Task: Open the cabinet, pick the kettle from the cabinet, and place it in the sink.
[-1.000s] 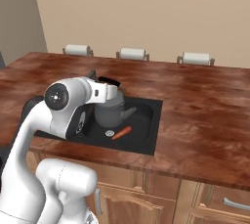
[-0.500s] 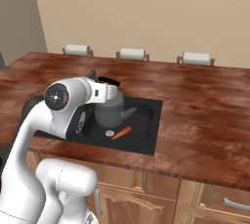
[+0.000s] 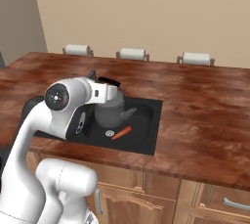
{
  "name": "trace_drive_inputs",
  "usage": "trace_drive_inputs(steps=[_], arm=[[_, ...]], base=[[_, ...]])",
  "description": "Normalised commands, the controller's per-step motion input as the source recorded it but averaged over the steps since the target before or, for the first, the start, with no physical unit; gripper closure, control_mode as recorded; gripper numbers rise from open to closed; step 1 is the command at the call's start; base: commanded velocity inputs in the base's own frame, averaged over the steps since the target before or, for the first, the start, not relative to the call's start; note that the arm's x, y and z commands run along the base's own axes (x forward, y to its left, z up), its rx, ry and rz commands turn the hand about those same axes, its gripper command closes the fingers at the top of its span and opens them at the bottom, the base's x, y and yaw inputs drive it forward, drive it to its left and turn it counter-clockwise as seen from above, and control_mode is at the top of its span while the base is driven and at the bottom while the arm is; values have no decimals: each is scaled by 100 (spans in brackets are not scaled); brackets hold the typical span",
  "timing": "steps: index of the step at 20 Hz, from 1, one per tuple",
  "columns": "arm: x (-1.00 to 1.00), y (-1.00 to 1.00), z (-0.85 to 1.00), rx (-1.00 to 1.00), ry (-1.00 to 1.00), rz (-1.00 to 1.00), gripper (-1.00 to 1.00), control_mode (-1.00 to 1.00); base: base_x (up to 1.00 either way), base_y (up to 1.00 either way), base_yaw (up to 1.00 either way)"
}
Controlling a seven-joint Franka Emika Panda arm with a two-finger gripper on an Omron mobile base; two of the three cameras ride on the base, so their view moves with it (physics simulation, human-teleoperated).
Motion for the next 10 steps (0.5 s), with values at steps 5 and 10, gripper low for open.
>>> trace_drive_inputs(steps=[5, 10], arm=[[2, -24, -5, 0, 8, 12, 100, -100], [9, -29, -1, 0, 9, 44, 100, -100]], base=[[0, 0, 0], [0, 0, 0]])
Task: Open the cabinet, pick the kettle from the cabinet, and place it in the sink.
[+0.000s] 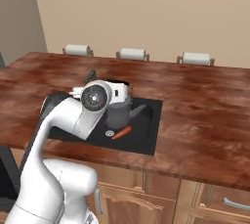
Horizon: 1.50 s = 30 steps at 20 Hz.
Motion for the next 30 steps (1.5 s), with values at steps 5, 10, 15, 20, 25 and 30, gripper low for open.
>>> trace_drive_inputs(steps=[5, 10, 15, 20, 25, 30], arm=[[12, -22, -7, 1, 1, 61, 100, -100], [16, -8, -10, 2, 0, 59, 100, -100], [27, 2, -8, 0, 2, 34, 100, -100], [30, 8, -11, -1, 5, 24, 100, -100], [30, 9, -21, -5, 5, 22, 100, -100], [25, 13, -28, -4, 0, 19, 100, -100]], base=[[0, 0, 0], [0, 0, 0], [0, 0, 0], [0, 0, 0], [0, 0, 0], [0, 0, 0]])
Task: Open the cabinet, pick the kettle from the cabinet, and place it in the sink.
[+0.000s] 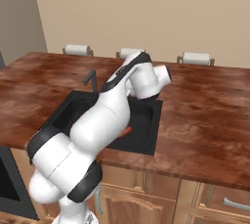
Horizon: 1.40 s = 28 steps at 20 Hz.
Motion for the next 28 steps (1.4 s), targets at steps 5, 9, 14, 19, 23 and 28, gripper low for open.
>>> trace_drive_inputs(steps=[5, 9, 14, 19, 23, 28], arm=[[29, 16, -28, -2, 0, 13, 100, -100], [18, 12, -25, 0, 0, 9, 100, -100], [15, 18, -28, 0, 0, 5, 100, -100], [11, 16, -25, 0, -1, 5, 100, -100], [9, 17, -20, 0, -1, 1, 100, -100], [9, 11, -22, 0, -1, 0, 100, -100]], base=[[0, 0, 0], [0, 0, 0], [0, 0, 0], [0, 0, 0], [0, 0, 0], [0, 0, 0]])
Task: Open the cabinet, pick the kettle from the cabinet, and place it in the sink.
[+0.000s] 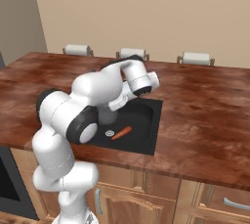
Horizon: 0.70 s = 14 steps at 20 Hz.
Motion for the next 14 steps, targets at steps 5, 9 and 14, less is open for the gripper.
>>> trace_drive_inputs(steps=[5, 9, 14], arm=[[2, 6, -23, 4, -4, 1, 100, -100], [5, 18, -25, 0, -4, 2, 100, -100], [16, 22, -26, 0, 0, 3, 100, -100]], base=[[0, 0, 0], [0, 0, 0], [0, 0, 0]])
